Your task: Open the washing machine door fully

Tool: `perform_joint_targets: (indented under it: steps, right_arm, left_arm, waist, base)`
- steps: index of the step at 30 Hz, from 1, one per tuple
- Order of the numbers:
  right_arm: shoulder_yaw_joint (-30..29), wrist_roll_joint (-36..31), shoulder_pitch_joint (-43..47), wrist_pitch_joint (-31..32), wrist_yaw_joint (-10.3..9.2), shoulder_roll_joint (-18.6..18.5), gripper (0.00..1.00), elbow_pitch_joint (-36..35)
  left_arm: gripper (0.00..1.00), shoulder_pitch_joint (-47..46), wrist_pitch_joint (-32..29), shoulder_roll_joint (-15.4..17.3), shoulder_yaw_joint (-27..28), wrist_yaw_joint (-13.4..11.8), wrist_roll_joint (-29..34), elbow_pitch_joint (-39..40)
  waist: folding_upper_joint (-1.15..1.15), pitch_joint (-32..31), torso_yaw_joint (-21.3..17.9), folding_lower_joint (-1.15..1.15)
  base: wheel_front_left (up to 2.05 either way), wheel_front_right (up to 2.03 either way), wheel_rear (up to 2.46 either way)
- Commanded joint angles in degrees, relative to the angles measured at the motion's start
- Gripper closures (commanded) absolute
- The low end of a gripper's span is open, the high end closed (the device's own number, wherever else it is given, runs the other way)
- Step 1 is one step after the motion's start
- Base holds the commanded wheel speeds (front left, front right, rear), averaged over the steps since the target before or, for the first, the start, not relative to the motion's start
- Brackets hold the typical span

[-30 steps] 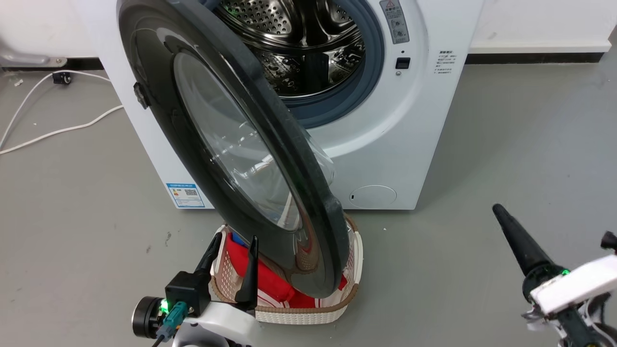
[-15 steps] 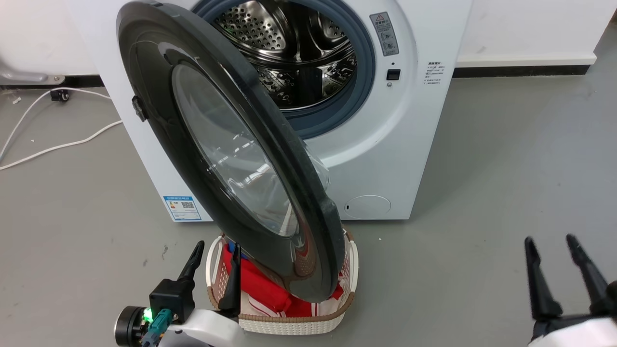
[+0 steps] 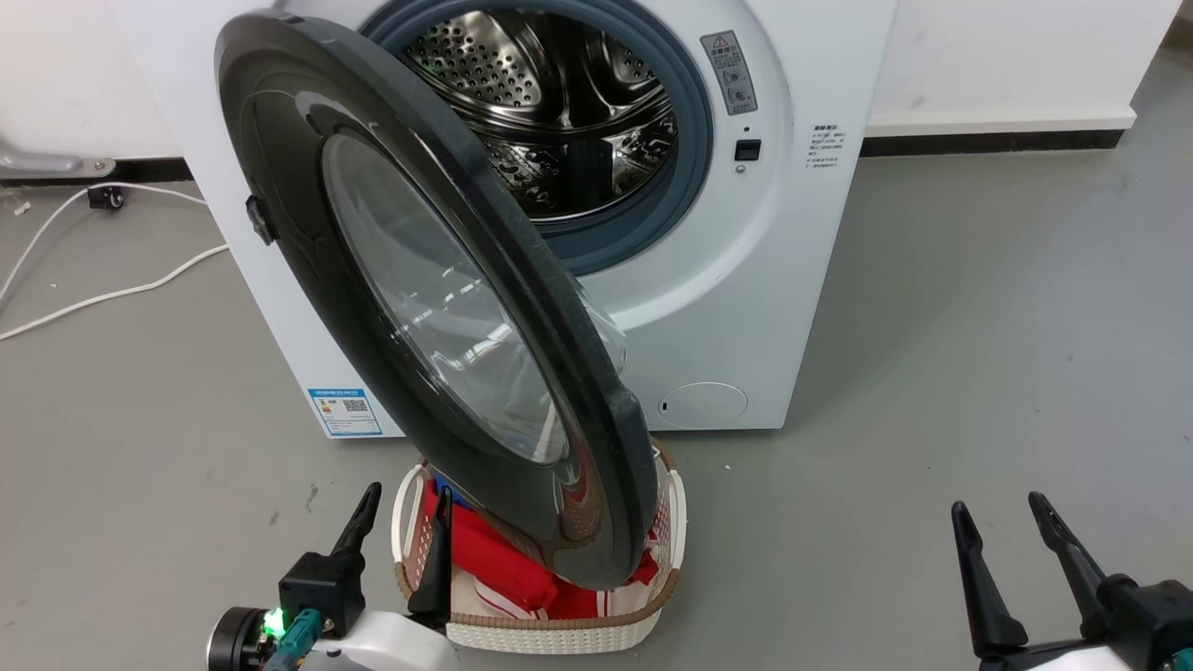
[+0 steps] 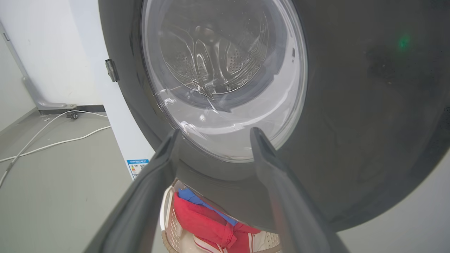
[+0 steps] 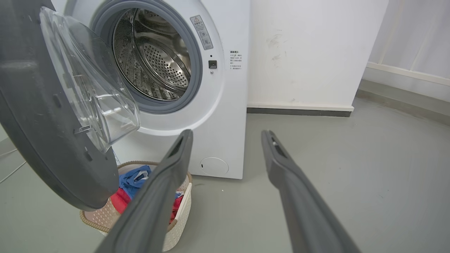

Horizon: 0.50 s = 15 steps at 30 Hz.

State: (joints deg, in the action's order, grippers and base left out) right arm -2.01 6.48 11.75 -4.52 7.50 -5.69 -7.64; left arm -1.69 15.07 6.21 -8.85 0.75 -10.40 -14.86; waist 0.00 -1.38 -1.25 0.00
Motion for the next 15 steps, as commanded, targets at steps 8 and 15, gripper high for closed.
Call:
perform_joint_targets:
  steps: [8, 15]
  right_arm:
    - [0.48, 0.30, -1.35, -0.09, -0.01, -0.01, 0.00, 0.39]
    - [0.78, 0.23, -1.40, 0.11, -0.01, 0.34, 0.00, 0.17]
  left_arm:
    - [0.83, -0.16, 0.14, -0.13, 0.05, -0.31, -0.62, 0.58]
    - [1.00, -0.87, 0.15, -0.23, 0.13, -0.37, -1.43, 1.02]
  waist:
    - [0.00, 0.42, 0.14, 0.00]
    - [0.00, 0.64, 0.42, 0.00]
  base:
    - [0.00, 0.00, 0.00]
    - [0.00, 0.00, 0.00]
